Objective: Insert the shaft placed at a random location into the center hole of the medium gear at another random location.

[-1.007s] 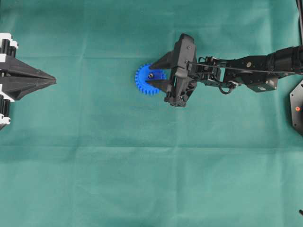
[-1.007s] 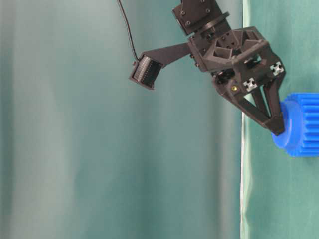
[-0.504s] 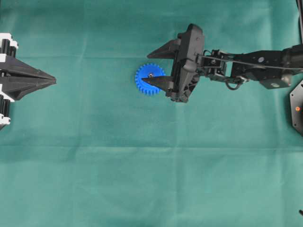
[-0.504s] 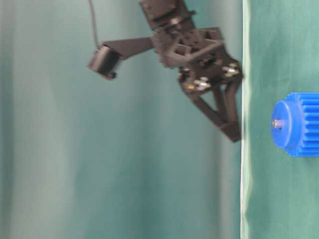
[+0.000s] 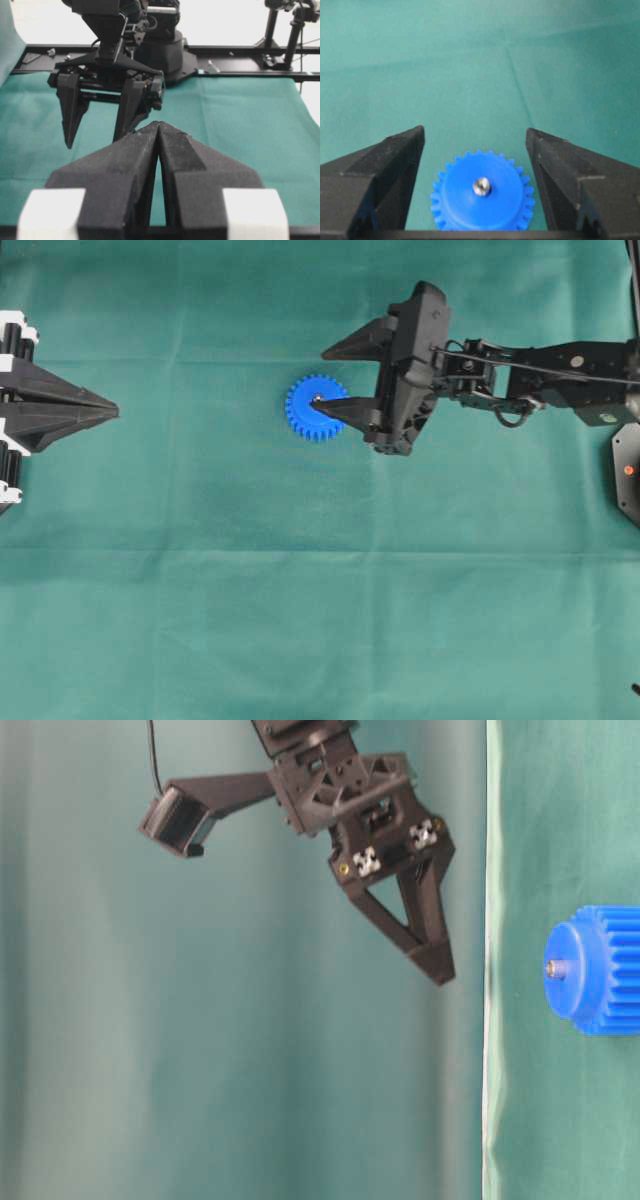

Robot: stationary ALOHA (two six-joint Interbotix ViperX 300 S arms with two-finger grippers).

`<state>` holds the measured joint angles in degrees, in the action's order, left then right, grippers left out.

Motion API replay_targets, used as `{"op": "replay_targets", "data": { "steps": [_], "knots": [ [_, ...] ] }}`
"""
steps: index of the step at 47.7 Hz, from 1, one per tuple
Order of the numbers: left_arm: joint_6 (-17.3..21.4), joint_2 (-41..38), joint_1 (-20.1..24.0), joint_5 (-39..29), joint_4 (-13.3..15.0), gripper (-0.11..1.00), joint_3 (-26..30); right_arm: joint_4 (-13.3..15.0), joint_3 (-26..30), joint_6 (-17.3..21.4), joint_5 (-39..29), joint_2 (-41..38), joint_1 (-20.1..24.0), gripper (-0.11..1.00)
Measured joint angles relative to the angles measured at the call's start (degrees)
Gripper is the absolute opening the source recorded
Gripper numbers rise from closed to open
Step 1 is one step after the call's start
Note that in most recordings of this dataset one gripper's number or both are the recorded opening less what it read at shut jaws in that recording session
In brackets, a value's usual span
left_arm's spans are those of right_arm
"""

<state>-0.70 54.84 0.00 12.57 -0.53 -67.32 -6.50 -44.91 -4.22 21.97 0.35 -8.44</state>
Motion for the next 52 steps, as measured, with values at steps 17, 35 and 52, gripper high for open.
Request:
{"op": "replay_targets", "data": {
  "steps": [17,35,52],
  "knots": [
    [-0.1,0.0,0.0,-0.2,-0.1,0.00,0.0,0.0,-8.0,0.0,-0.1,10.1,0.0,0.82],
    [-0.1,0.0,0.0,-0.2,-0.1,0.00,0.0,-0.6,-15.3,0.0,-0.6,19.5,0.0,0.81],
    [-0.1,0.0,-0.1,-0.2,-0.1,0.00,0.0,-0.8,-16.7,0.0,-1.7,22.0,0.0,0.81]
  ]
}}
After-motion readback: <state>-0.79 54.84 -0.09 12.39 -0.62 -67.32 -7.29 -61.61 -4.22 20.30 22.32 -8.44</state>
